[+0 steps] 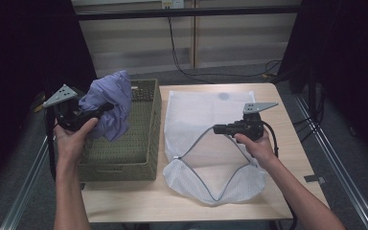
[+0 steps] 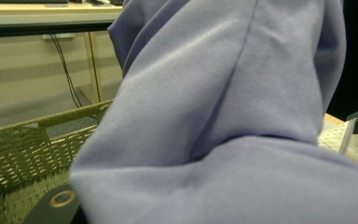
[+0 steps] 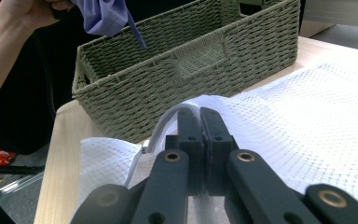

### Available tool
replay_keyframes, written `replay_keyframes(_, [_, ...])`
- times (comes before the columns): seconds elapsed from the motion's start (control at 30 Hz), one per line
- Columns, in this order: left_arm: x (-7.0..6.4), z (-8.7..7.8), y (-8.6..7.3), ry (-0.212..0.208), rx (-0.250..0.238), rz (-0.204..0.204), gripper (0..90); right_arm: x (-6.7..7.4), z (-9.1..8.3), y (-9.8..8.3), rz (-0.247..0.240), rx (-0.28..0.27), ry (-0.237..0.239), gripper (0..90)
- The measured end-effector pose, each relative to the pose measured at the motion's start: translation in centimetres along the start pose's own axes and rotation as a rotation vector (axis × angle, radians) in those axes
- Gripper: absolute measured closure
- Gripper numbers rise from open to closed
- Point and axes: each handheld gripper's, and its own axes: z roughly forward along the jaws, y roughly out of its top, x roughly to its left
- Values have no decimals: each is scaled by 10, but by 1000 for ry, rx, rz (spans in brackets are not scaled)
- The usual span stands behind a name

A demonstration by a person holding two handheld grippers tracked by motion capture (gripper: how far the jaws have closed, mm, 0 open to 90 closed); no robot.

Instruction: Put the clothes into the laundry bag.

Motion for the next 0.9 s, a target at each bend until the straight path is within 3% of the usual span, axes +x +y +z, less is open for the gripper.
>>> replay_keyframes(0.17, [-5,-2,5,-11,-7,7,686,0,0,0,0,-1,1,888])
replay_keyframes(0.33, [-13,-6,12,-18,-28,45,684,0,0,0,-3,0,2,888])
replay_keyframes(0.73, [-32,-10,26,-42,-65,66,682,0,0,0,-2,2,2,888])
replay_keyframes(0.9, [-40,-11,33,-79,-83,63,683,0,0,0,-3,3,2,888])
